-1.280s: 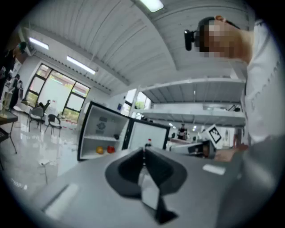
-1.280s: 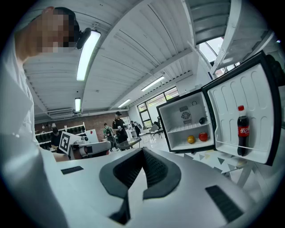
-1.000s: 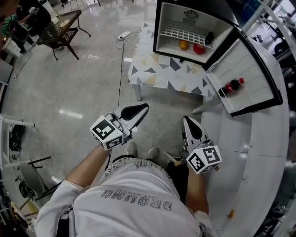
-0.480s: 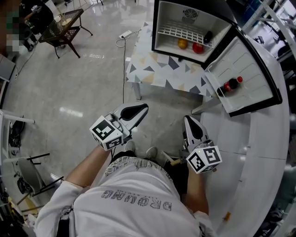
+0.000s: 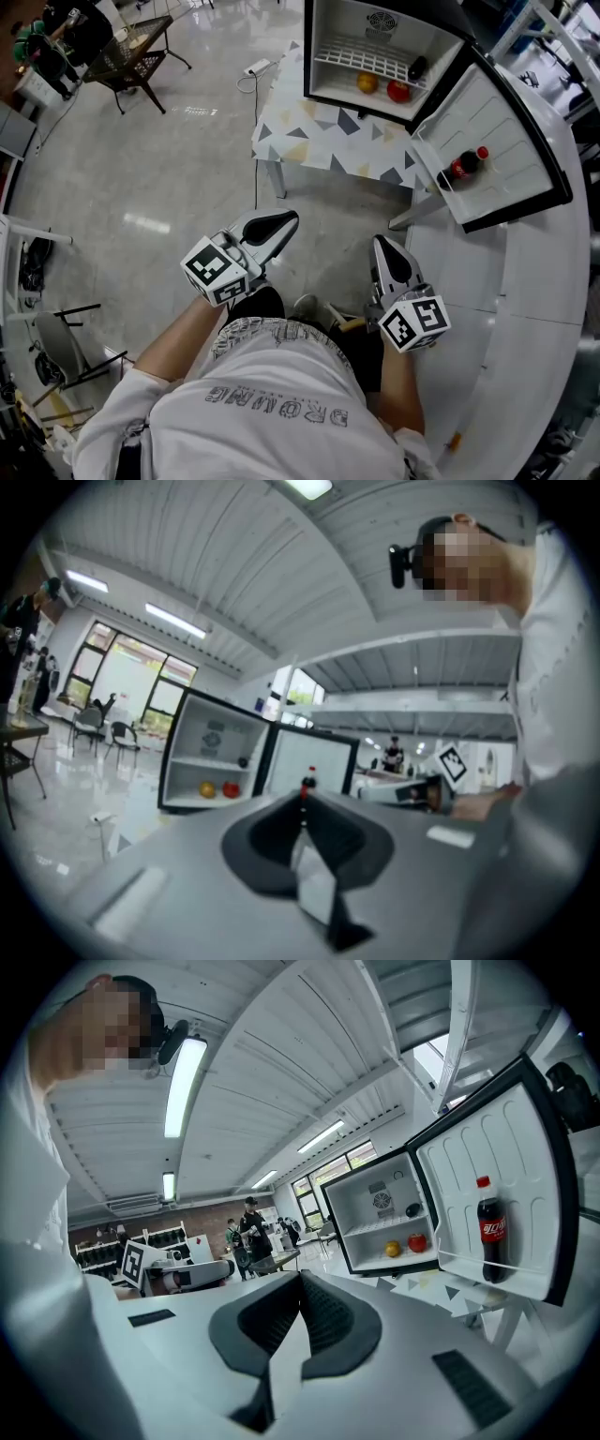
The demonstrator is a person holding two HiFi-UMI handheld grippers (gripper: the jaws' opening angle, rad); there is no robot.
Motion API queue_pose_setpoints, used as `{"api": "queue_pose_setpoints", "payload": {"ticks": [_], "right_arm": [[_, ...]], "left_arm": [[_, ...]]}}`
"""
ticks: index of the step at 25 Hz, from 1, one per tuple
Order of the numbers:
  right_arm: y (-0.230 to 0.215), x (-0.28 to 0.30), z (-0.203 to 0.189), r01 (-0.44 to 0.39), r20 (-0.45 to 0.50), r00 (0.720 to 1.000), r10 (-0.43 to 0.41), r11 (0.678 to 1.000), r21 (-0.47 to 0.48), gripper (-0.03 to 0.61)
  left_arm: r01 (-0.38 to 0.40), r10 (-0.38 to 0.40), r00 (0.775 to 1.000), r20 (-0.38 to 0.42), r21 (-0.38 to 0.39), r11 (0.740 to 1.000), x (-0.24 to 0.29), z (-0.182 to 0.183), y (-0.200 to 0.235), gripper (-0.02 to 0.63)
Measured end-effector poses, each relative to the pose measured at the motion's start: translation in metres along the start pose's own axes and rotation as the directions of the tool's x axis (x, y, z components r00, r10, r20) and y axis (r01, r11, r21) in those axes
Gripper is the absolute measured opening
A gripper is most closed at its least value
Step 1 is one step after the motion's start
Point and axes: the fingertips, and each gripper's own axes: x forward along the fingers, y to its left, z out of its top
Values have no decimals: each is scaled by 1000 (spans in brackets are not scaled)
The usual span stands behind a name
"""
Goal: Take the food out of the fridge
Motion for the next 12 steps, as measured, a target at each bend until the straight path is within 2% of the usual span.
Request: {"api": "queue_pose_setpoints", "payload": {"ticks": [12], "right_arm": [[-19,7,0,6,2,1000,-6,1000,11,0]], "left_arm": [[-7,7,1000,-4,1,1000,12,-3,7,18]]}}
